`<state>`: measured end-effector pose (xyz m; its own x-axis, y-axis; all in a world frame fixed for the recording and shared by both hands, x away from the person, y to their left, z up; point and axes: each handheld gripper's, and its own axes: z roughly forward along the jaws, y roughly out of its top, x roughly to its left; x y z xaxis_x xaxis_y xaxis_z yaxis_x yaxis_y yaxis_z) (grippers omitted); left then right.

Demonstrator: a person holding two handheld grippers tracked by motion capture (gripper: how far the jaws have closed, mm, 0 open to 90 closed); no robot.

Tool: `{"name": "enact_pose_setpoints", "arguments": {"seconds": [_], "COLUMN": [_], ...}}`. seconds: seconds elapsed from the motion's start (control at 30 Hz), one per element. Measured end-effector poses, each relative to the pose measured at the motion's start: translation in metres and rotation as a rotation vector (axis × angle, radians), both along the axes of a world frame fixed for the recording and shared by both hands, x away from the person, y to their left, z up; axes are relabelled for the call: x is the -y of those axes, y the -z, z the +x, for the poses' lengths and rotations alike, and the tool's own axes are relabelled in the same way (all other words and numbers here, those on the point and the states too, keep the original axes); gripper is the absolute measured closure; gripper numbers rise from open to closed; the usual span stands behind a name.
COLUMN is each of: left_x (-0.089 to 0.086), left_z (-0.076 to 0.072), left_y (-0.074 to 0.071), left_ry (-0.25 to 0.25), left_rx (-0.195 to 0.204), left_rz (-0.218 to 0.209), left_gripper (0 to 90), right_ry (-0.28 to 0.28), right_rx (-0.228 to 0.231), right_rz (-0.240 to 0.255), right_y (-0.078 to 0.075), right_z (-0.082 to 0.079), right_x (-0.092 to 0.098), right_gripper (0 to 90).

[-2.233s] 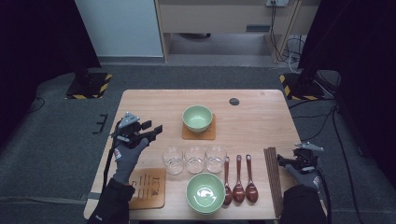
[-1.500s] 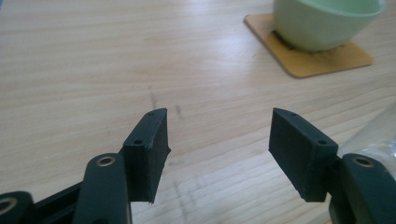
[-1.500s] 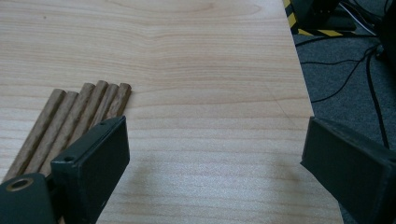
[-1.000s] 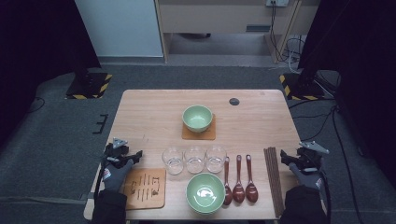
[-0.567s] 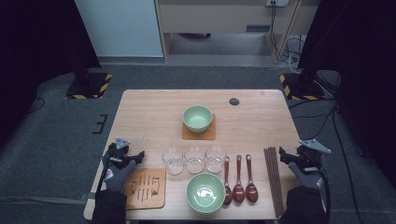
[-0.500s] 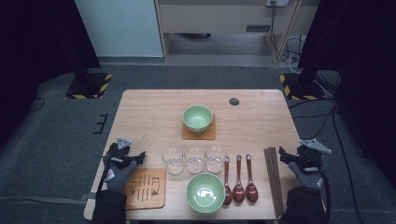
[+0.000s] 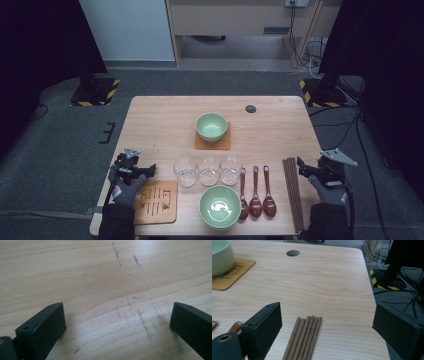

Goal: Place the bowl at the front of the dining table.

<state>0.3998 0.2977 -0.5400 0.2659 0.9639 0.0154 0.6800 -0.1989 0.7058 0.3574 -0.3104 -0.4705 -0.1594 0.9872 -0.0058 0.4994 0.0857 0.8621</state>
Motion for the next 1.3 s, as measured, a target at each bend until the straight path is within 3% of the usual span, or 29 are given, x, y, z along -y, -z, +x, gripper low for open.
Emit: {"name": "enact_pose_setpoints", "arguments": {"seconds": [0.57,0.73,1.3], "left_x": [0.0,0.0,0.0], "left_z": [0.0,0.0,0.0], "left_y": [0.0,0.0,0.0], "left_ry": [-0.001,0.0,0.0], "left_rx": [0.0,0.0,0.0], "left_rz": [0.001,0.0,0.001], "left_gripper": [0.0,0.0,0.0], "right_ry": [-0.164,-0.217,-0.32], "right_rx": [-0.003,-0.023,-0.095], "right_rz": [0.007,0.006,0.0], "right_y": [-0.021,-0.018,-0.002], "right_z": [-0.013,-0.013,-0.017], "right_x": [-0.039,-0.049,-0.073], "right_gripper": [9.2,9.8,11.3]}}
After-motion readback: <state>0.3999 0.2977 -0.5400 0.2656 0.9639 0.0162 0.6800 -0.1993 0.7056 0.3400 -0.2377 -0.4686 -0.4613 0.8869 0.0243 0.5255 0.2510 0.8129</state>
